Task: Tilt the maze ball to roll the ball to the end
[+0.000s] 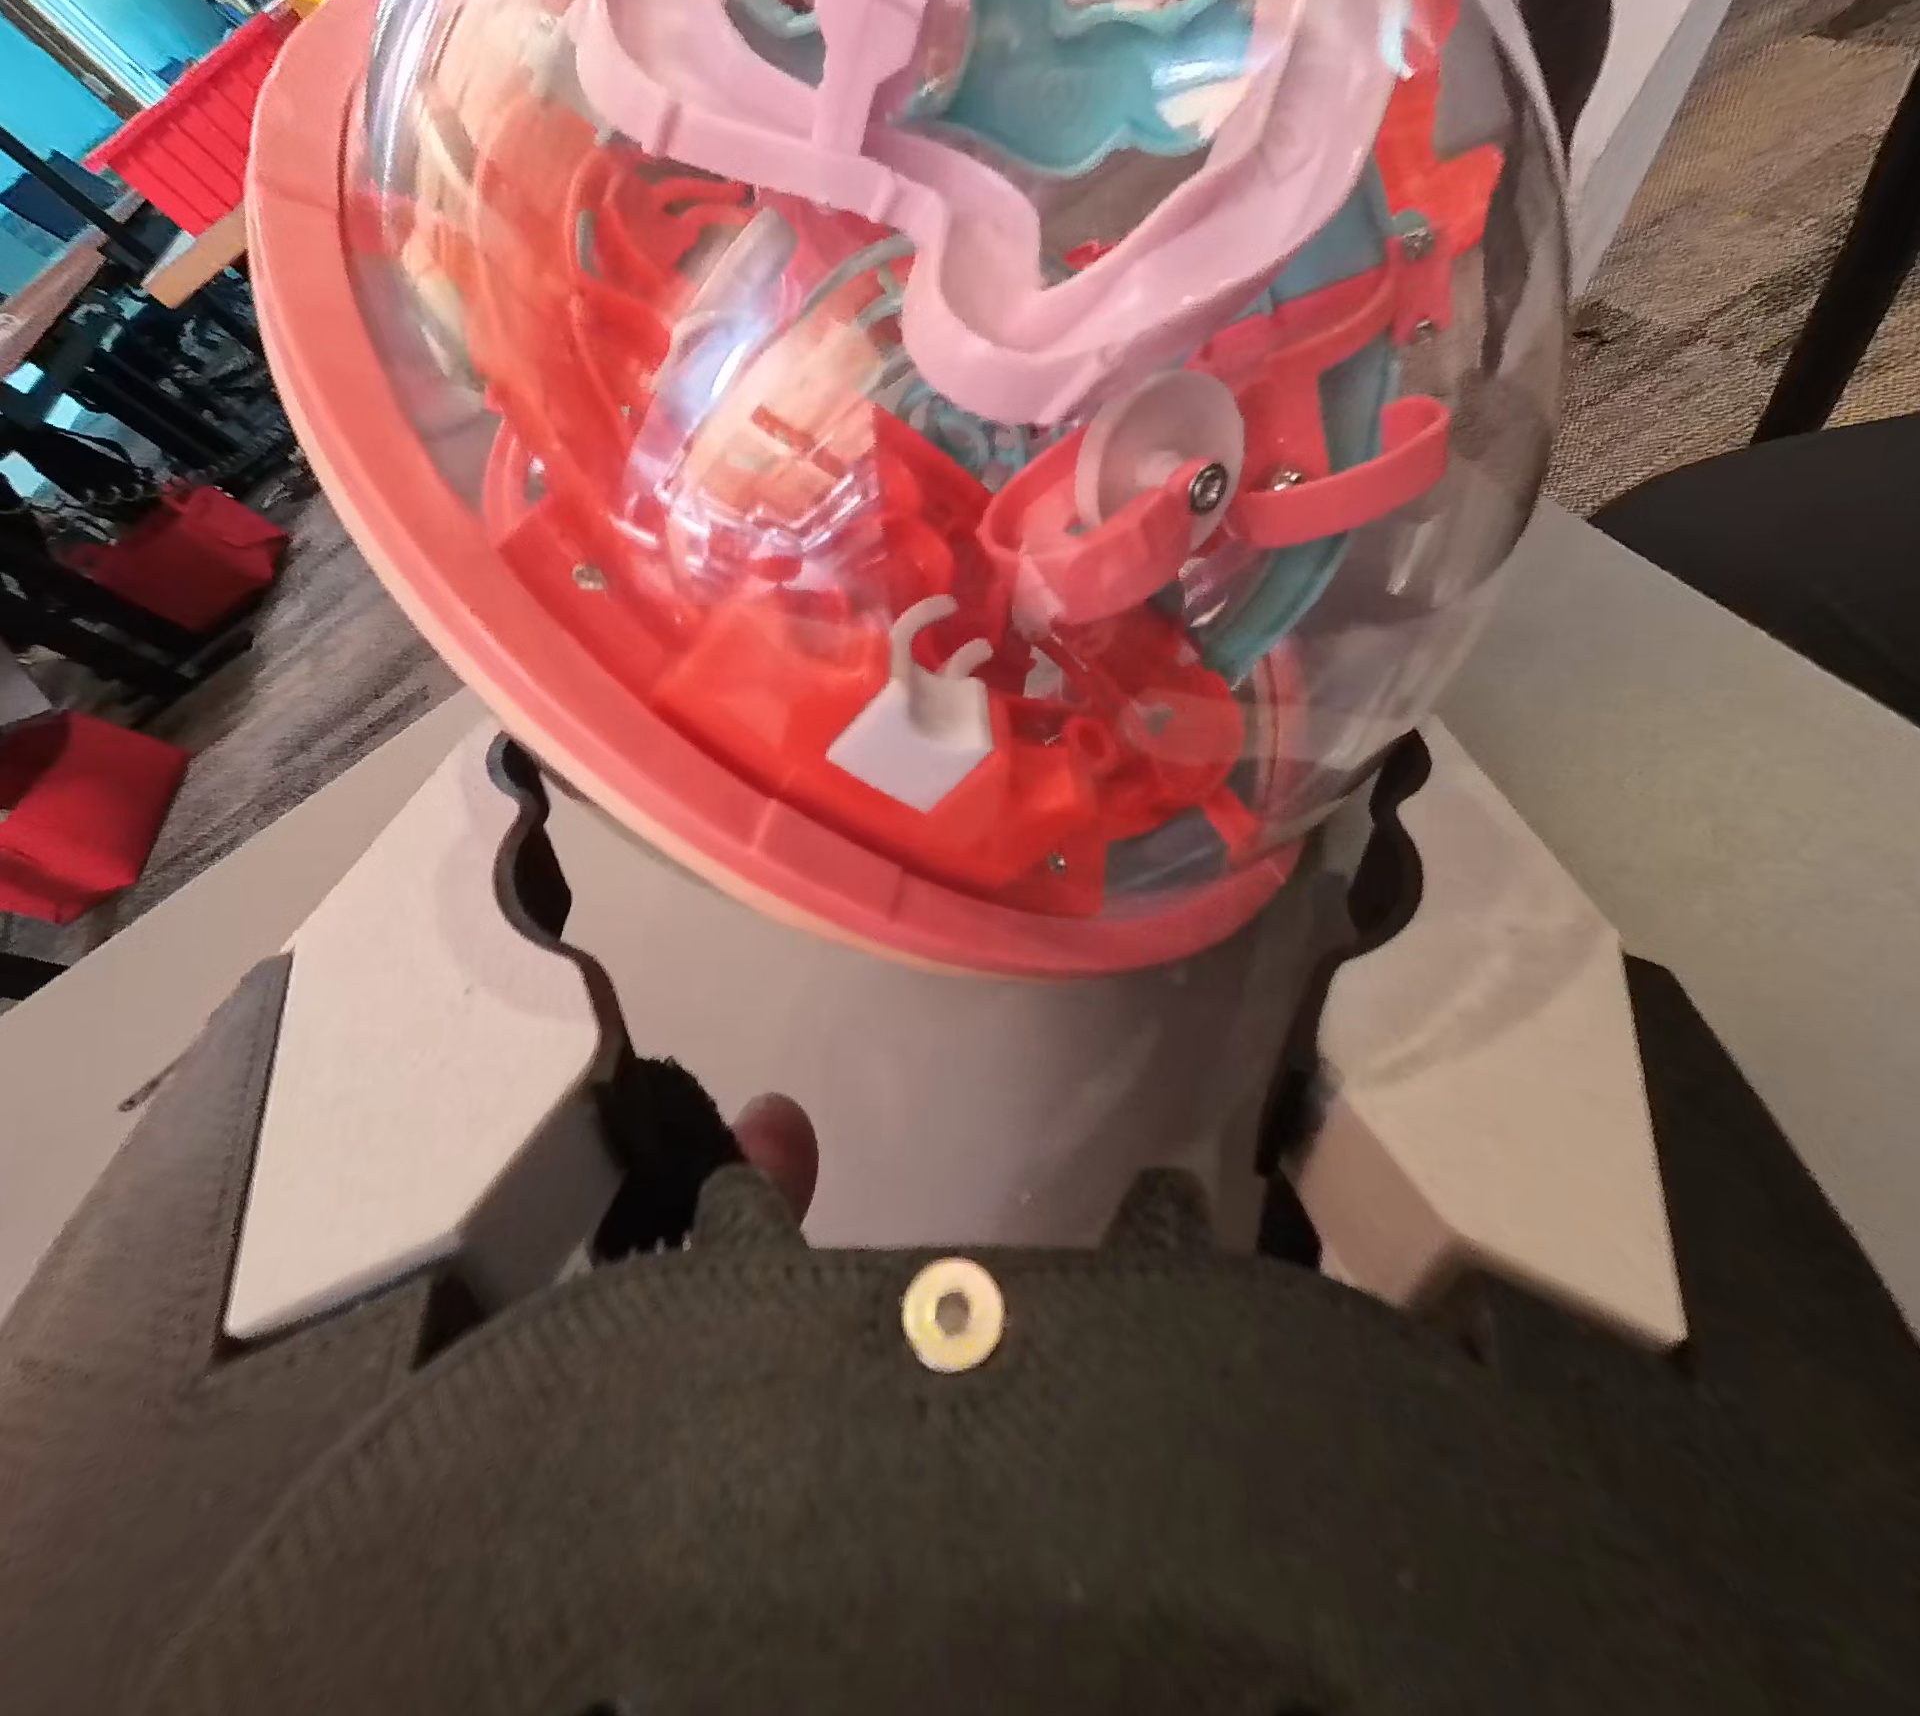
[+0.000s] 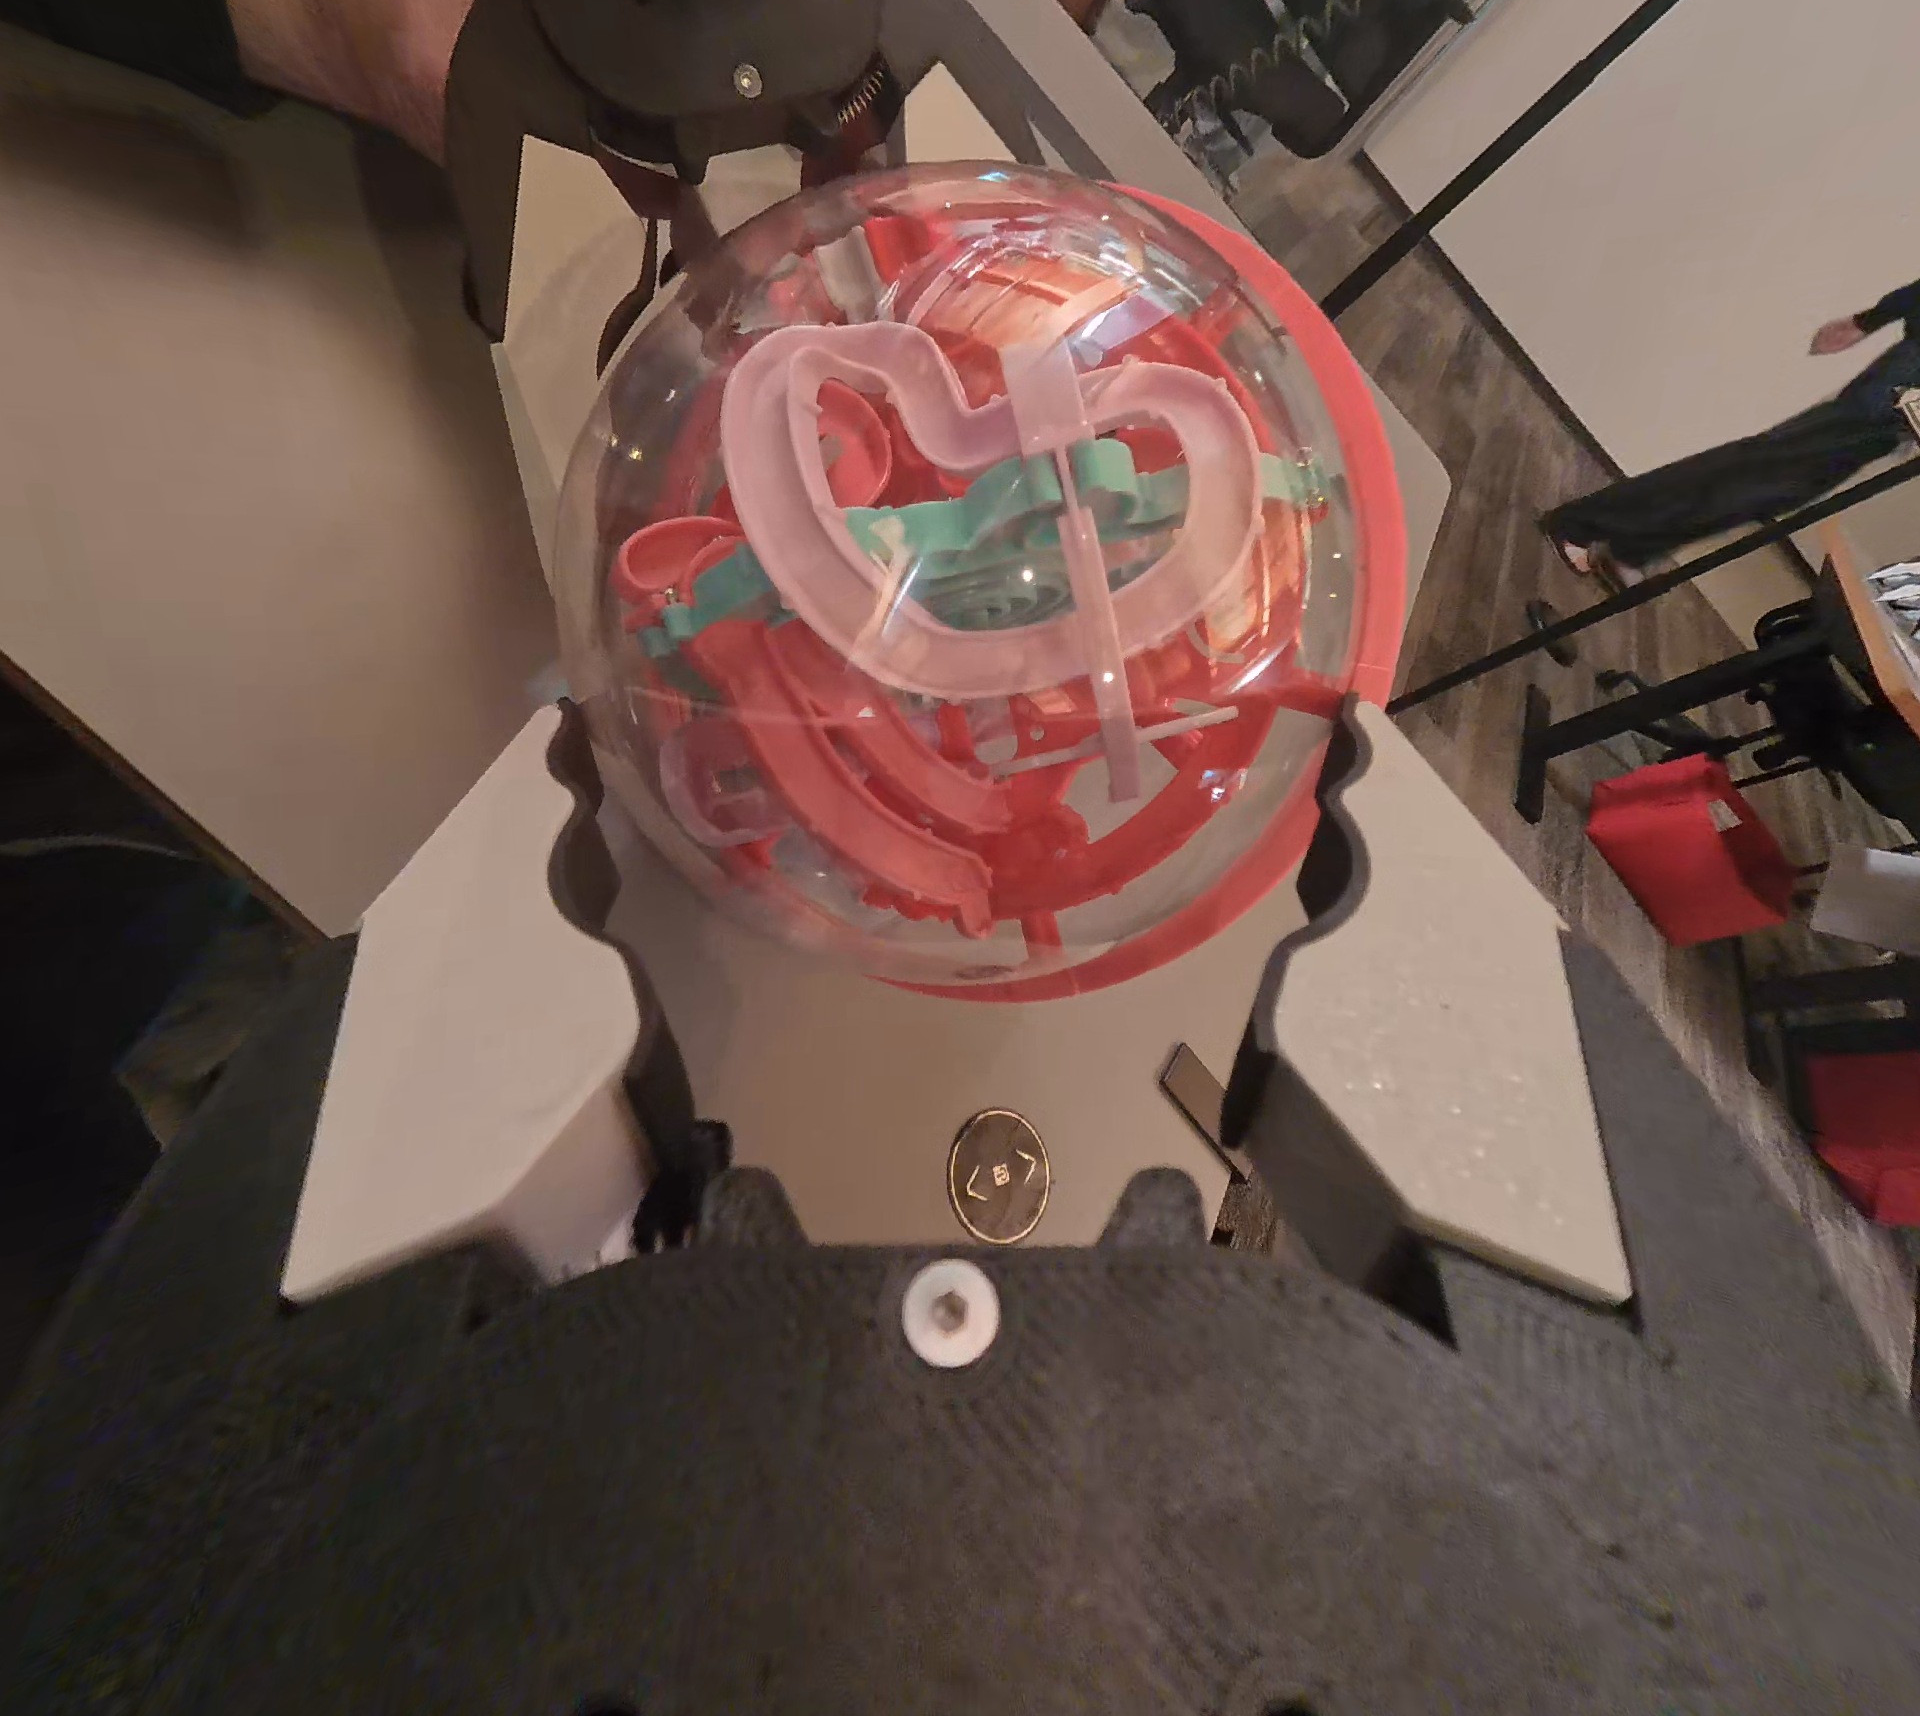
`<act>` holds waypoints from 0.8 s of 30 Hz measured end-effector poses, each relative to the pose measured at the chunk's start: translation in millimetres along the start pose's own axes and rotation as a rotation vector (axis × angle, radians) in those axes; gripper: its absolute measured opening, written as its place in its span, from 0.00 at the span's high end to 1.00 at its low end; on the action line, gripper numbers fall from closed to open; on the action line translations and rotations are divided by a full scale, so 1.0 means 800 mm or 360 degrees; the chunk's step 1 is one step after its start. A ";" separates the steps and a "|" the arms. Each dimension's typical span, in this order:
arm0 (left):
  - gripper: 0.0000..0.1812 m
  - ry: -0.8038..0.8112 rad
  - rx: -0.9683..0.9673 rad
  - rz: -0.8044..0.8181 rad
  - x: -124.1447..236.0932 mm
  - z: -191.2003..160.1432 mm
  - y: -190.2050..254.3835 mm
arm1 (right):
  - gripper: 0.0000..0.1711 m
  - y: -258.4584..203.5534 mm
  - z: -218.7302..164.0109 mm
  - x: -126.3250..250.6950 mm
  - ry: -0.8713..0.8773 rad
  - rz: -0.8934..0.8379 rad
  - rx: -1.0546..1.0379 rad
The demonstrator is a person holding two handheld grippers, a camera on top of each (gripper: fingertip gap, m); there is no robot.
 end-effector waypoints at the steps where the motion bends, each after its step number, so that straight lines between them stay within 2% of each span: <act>1: 0.17 0.0002 -0.0004 0.0004 0.000 0.001 0.000 | 0.21 0.000 -0.001 0.001 0.0006 0.0001 -0.0004; 12: 0.17 0.0023 0.0056 -0.0023 -0.001 0.000 0.000 | 0.22 0.006 0.000 0.002 0.0048 0.0076 -0.0153; 18: 0.20 0.0032 0.0146 -0.0065 -0.002 -0.004 -0.003 | 0.17 0.016 -0.010 0.000 0.0001 0.0206 -0.0405; 24: 0.20 0.0020 0.0171 -0.0083 -0.005 -0.006 -0.001 | 0.12 0.026 -0.015 -0.001 -0.0038 0.0247 -0.0455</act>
Point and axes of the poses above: each gripper's, where its closed fingertips meet, x back along the fingers, z out of its top, y = z × x across the jaws, the point moved 1 cm from there along x, back along the fingers, and after that the axes turned 5 degrees about z, right-handed, at the moved point
